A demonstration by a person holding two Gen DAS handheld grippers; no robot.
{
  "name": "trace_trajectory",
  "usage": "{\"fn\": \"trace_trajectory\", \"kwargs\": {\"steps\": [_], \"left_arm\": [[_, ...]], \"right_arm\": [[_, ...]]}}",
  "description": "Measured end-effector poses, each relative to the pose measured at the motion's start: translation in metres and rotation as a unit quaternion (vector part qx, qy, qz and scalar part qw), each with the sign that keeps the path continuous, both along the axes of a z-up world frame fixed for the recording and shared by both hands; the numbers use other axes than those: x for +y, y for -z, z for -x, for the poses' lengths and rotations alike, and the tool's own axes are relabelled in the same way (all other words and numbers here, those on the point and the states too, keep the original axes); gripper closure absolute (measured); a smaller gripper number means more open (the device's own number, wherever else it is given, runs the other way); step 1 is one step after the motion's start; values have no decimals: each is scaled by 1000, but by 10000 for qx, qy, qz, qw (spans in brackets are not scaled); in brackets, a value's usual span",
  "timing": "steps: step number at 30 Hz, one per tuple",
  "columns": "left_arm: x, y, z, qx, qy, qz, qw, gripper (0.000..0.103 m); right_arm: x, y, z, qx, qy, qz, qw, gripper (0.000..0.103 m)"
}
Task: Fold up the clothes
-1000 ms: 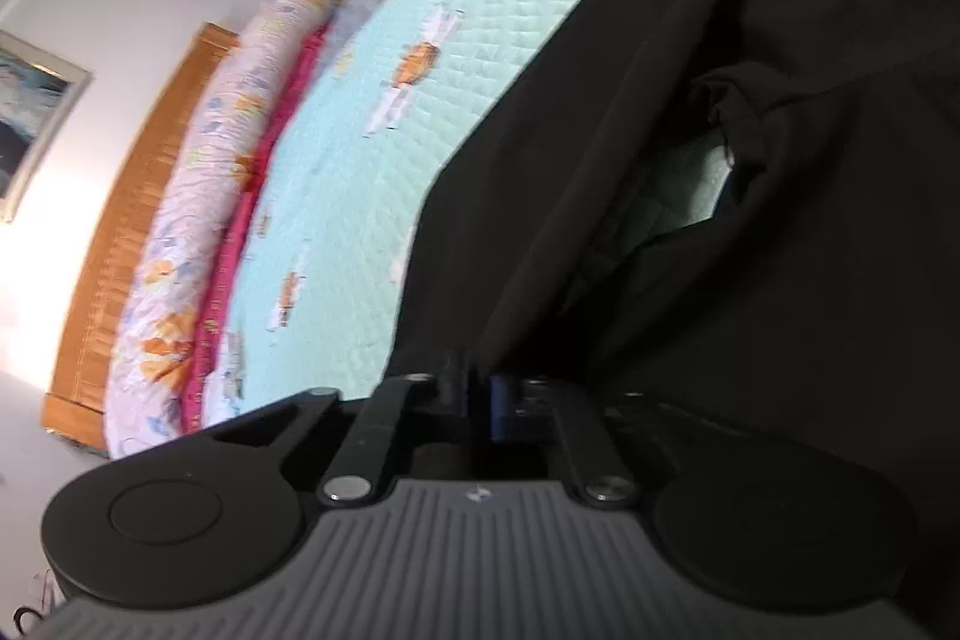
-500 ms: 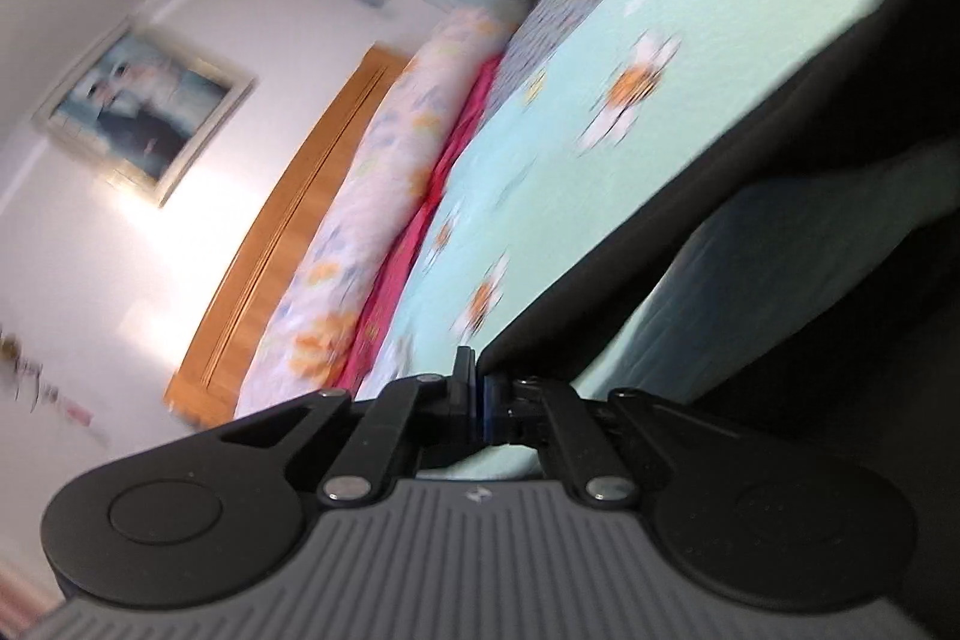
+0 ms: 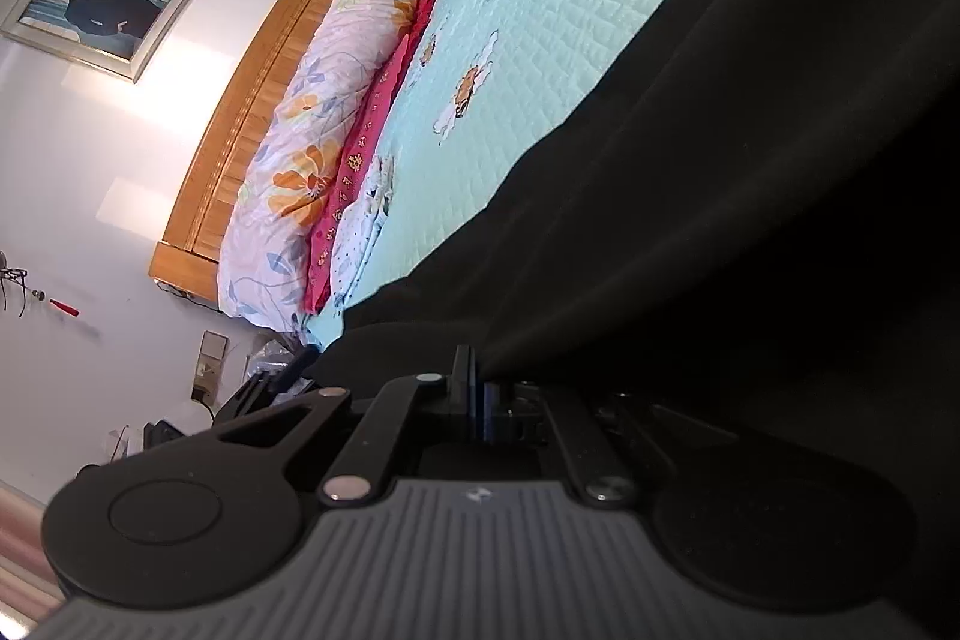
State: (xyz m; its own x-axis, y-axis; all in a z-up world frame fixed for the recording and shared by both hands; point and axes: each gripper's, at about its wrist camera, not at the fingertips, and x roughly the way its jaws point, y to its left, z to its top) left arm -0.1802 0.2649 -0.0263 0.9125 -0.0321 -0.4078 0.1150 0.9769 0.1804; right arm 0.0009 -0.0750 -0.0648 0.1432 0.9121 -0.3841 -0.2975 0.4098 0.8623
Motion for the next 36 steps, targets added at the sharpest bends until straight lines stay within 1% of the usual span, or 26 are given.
{"fn": "trace_trajectory", "kwargs": {"steps": [2,3,4,5,6,7,9,11,12,14,15,16,18,19,20,21,25,26,27,29,33,34,36], "left_arm": [[6,-7,6,-111,-123,512,9986,39],[9,-11,8,-161,-186,793,9965,37],[13,-13,12,-204,-243,1134,9930,34],[17,-14,16,-225,-299,1547,9873,33],[19,-14,21,-235,-354,1980,9793,33],[17,-13,24,-213,-413,2296,9722,33],[6,-10,30,-129,-538,2780,9590,33],[-10,-7,33,-120,-808,3184,9444,33],[-19,-6,35,-124,-961,3374,9364,33],[-34,-2,34,-65,-1242,3814,9160,33],[-42,0,32,2,-1408,3900,9100,33],[-51,0,30,43,-1549,3854,9097,34],[-67,-1,26,83,-1742,3666,9139,34],[-73,-1,24,80,-1851,3655,9122,34],[-75,0,23,107,-1990,3747,9055,34],[-75,2,21,162,-2141,3871,8967,34],[-65,11,18,94,-2694,4388,8572,34],[-64,12,17,77,-2857,4455,8485,34],[-62,13,16,60,-2958,4513,8419,34],[-62,12,12,74,-3142,4494,8362,34],[-66,12,1,95,-3364,4386,8333,34],[-65,14,-3,129,-3445,4402,8291,35],[-63,19,-9,206,-3588,4465,8194,42]], "right_arm": [[-2,0,-1,-48,-18,-26,10000,100],[0,-1,-1,-85,-35,-31,10000,100],[1,-1,0,-113,-46,-35,9999,100],[2,-1,1,-131,-58,-40,9999,100],[1,0,1,-144,-69,-54,9999,100],[2,2,2,-148,-80,-47,9998,100],[6,5,4,-152,-100,-17,9998,100],[5,8,5,-147,-109,-50,9998,100],[4,10,5,-144,-112,-71,9998,100],[3,13,5,-129,-111,-134,9998,100],[2,13,4,-113,-103,-183,9997,100],[2,13,3,-107,-94,-213,9997,100],[2,14,2,-100,-78,-263,9996,100],[3,14,2,-107,-76,-283,9995,100],[3,13,1,-118,-77,-300,9994,100],[3,13,1,-121,-81,-331,9993,100],[4,12,-1,-113,-77,-419,9990,100],[5,12,-2,-108,-76,-439,9989,100],[5,11,-2,-102,-76,-459,9989,100],[5,11,-3,-94,-78,-493,9987,99],[5,12,-4,-141,-88,-500,9986,99],[5,12,-4,-171,-90,-489,9986,99],[5,12,-3,-230,-93,-468,9986,99]]}}
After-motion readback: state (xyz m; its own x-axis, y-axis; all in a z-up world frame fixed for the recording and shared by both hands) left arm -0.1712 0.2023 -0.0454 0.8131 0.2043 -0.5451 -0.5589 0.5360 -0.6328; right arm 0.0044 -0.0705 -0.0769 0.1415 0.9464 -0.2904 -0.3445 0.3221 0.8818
